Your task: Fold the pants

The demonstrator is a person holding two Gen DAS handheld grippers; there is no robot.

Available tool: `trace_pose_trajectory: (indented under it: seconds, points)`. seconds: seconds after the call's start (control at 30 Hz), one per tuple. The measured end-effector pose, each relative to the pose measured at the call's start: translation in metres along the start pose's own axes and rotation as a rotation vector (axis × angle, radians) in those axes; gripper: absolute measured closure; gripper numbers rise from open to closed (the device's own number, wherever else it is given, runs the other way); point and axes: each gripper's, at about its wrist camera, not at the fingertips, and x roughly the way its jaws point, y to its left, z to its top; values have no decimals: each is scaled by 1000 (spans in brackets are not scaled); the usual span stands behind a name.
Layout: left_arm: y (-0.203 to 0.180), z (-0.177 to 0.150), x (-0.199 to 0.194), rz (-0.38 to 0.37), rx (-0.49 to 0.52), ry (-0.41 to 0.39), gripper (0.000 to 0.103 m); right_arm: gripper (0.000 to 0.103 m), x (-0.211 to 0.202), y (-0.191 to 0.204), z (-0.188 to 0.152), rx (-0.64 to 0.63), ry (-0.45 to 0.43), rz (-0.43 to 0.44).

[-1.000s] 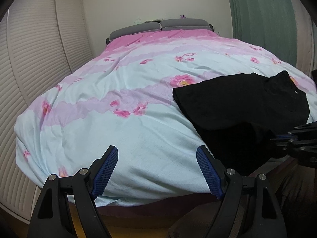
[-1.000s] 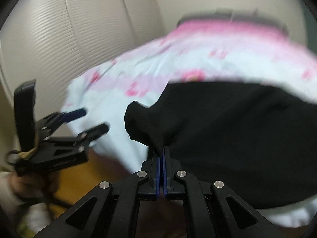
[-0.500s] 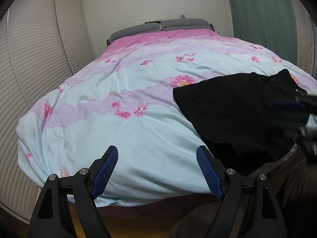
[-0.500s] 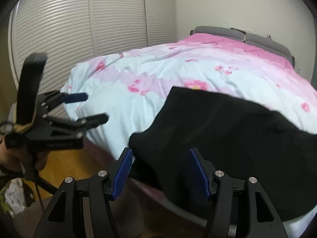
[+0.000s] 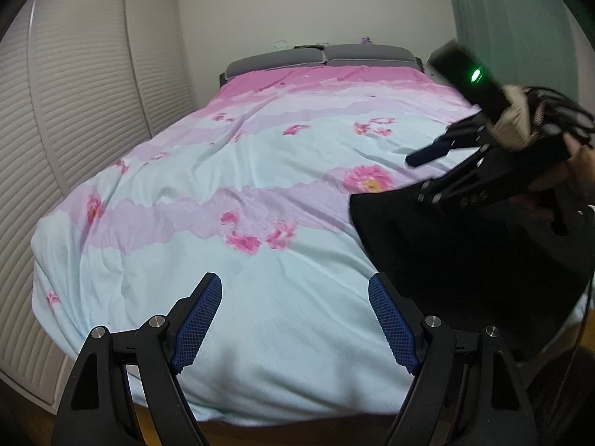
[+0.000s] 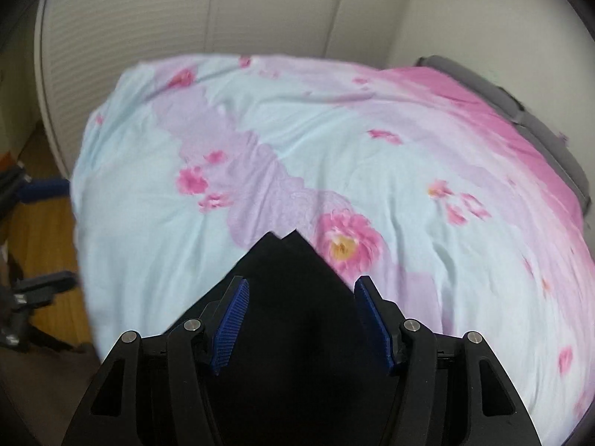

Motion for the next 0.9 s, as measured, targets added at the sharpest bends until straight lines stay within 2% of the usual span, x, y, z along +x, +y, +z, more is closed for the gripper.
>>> trace_pose_trajectory:
  seconds: [0.13,0.2,0.23,0.37,0.43,0.5,0.6,0.63,0.7,0.77,0.9]
  points:
    - [7,5,14,5,-25,18,22,45,48,-6,10,-66,124,64]
    - [9,4,20,3,-30,27,22,74,66,-9,9,-69,175,89]
    - [10,4,23,1,-31,33,22,96,70,-10,8,-62,183,99]
    - [12,5,33,1,-37,42,22,99,68,-16,7,-41,113,100]
    - [12,8,36,1,-41,41,22,99,62,-29,12,23,57,75]
    - [11,10,38,5,-42,37,22,99,63,-39,17,58,42,52]
    - [12,13,36,14,-38,26,22,99,77,-40,18,51,88,47]
    - [12,13,34,18,-37,25,22,98,82,-36,17,37,105,7]
    - [14,13,29,23,-39,21,22,88,76,-28,15,18,80,-67]
    - [15,13,24,24,-43,17,22,61,56,-24,11,32,18,-131]
    - [19,13,7,12,-49,-3,22,59,-7,-8,-7,88,-95,-162]
